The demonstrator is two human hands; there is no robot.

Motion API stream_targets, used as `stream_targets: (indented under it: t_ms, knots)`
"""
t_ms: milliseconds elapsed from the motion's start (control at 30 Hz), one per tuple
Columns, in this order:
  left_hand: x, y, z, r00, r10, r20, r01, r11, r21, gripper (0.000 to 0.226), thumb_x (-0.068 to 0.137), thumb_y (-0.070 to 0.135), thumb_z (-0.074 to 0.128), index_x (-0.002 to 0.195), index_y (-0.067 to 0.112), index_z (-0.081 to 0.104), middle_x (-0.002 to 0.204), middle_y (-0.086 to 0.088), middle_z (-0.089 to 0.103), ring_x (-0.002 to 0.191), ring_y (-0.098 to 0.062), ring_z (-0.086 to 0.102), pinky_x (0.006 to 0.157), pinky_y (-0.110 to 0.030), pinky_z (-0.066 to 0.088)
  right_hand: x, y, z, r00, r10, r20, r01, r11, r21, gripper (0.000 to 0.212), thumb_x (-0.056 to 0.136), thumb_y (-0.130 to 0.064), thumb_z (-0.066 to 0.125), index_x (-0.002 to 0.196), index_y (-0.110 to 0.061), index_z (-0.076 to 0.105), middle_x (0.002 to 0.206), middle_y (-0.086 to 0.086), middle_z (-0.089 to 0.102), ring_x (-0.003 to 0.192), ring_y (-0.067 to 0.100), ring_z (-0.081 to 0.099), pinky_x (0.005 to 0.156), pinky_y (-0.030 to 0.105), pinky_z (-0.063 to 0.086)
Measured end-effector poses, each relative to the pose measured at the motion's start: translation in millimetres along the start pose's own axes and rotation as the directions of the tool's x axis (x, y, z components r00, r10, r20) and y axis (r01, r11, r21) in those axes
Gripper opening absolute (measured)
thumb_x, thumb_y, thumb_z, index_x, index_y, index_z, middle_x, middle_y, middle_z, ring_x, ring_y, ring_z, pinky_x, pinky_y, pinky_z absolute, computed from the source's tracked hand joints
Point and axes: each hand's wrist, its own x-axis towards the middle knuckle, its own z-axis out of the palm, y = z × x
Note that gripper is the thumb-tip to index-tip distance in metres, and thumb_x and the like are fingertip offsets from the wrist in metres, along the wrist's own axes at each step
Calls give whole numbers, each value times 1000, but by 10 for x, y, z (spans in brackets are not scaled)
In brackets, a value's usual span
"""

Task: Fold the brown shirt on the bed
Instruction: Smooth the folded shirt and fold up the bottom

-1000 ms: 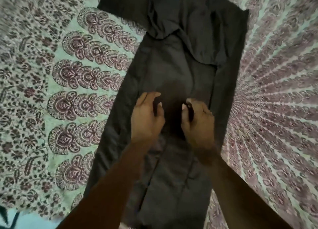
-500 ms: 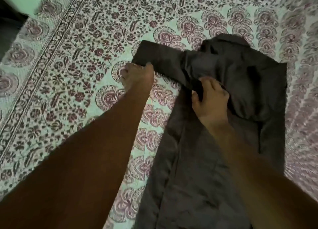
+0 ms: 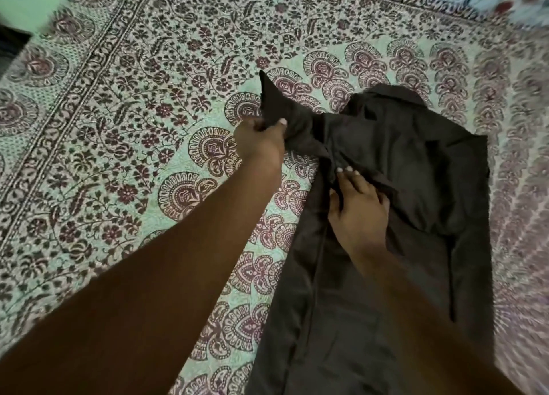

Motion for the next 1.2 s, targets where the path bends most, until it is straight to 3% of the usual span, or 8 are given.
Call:
stream_targets:
  t_ms: [200,300,400,533,767,867,1000,1200]
  knots:
    - [-1123,-287,-41,950,108,294,-97,994,-52,19,89,10,79,100,21,68,95,1,78,82,-9,73,74,-27,59,26,266,-470,995,-101,-8,101,983,154,29,96,-13,54,118,-9,73,127,11,70,118,34,64,99,47,51]
    - [-1742,-616,-65,905,32,424,-31,999,-9,13,91,14,78,95,23,69,91,9,77,86,-5,73,79,-33,61,-302,557,-690,984,172,-42,-125,844,522,27,94,-11,49,111,-1,68,104,14,71,102,34,67,87,43,54]
    - [-2288,-936,-87,832,19,555,-46,998,36,12,93,9,75,95,22,74,84,14,77,81,2,71,72,-23,56,-704,879,-903,821,488,296,-476,300,827,44,107,-24,39,141,0,51,117,7,63,106,24,62,84,27,47]
    - [-2915,-1193,-102,724,1,689,-164,972,170,16,96,17,73,112,17,77,106,5,79,98,-3,72,86,-20,57,-1277,1469,-1168,756,282,590,-438,-452,777,92,72,-63,81,145,-13,56,124,8,71,102,22,72,78,33,64]
    - [-3492,-1628,-320,610,-38,791,-370,870,327,27,99,13,66,124,22,74,118,9,75,112,-5,69,101,-34,57,-2129,1930,-1527,790,387,475,-504,-29,863,7,76,-3,77,75,-10,78,78,13,77,72,31,72,63,31,61]
    - [-3614,-1786,-542,583,-3,812,-522,765,378,19,96,37,60,108,26,71,102,8,75,100,-15,71,88,-37,58,-2498,2005,-1519,796,395,460,-518,50,854,34,91,7,65,74,-17,81,83,12,78,77,27,74,76,39,59]
    - [-3785,-1958,-855,490,184,852,-747,592,302,27,87,14,68,104,35,72,106,16,64,103,-5,63,88,-29,51,-2828,1942,-1451,731,450,512,-476,-202,856,42,93,9,59,66,-20,73,75,3,74,72,17,70,72,33,56]
    - [-4048,-1993,-1188,632,236,738,-615,733,292,40,69,35,51,94,33,82,119,-4,54,116,6,56,100,-5,37,-3170,1827,-1227,598,524,606,-432,-426,795,26,97,7,54,85,-15,59,82,8,74,75,17,71,66,27,60]
